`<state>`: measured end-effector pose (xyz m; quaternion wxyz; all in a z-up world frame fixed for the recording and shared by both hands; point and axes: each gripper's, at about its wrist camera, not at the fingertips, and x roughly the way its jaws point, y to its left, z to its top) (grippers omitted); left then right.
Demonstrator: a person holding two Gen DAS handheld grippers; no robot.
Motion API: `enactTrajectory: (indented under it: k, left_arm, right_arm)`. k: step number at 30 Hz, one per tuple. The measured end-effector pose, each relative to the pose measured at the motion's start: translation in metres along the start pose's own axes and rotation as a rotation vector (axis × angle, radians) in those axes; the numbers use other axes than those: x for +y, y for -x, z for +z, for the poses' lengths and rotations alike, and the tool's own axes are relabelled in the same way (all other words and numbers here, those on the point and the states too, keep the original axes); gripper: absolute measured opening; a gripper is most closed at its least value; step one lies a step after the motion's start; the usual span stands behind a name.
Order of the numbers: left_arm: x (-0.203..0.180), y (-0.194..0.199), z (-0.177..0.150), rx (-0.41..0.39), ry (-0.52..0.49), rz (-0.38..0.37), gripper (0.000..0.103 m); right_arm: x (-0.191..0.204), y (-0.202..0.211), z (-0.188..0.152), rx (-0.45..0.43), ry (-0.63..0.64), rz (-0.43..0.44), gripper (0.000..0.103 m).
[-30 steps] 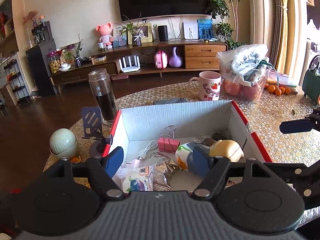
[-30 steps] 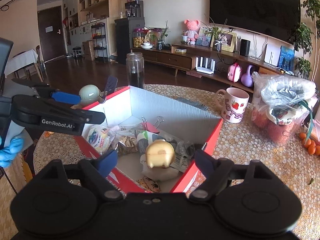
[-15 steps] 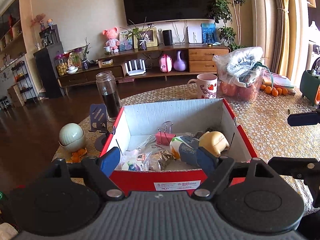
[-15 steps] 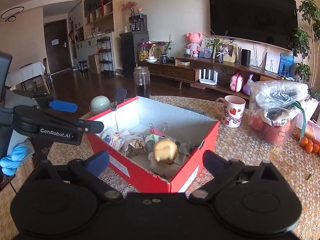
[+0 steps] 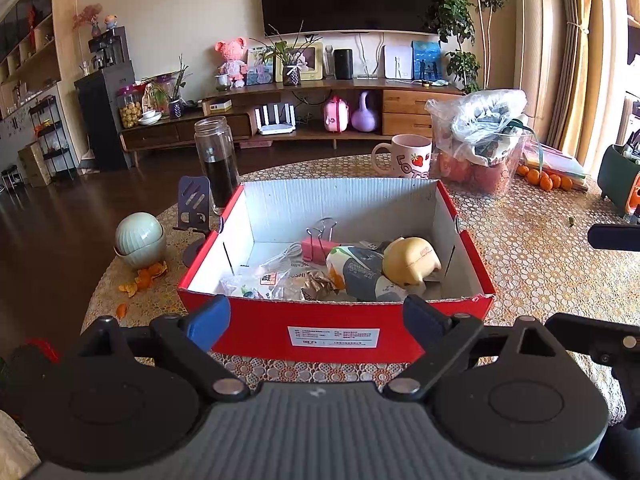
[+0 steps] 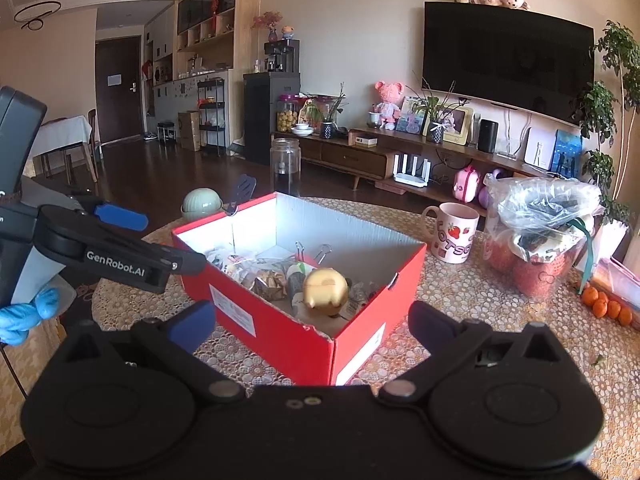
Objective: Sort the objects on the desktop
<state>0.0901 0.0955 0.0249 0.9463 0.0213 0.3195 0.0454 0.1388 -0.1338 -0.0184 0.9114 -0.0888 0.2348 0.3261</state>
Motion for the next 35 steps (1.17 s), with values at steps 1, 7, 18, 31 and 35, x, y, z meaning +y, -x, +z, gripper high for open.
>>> enactTrajectory:
  k: [1,7,18,31,35]
  left_arm:
    - [-0.001,0.001,-0.001,0.001,0.004,-0.004,0.094]
    - [-0.006,0.005,-0.006,0.026,0.041,-0.034,0.094]
    - [-0.025,0.010,-0.014,0.038,0.013,-0.050,0.094]
    - [-0.038,0.007,-0.021,0.065,-0.014,-0.055,0.094]
    - [-0.042,0.007,-0.022,0.072,-0.006,-0.069,0.094]
  right_arm:
    - [0.000,0.001,-0.001,-0.004,-0.004,-0.006,0.103]
    - [-0.010,0.010,-0.006,-0.026,-0.058,-0.023,0.103]
    - [-0.022,0.019,-0.016,-0.028,-0.114,-0.046,0.103]
    - [-0.041,0.025,-0.031,-0.012,-0.195,-0.070,0.103]
    - [-0.047,0.026,-0.036,-0.010,-0.214,-0.088,0.103]
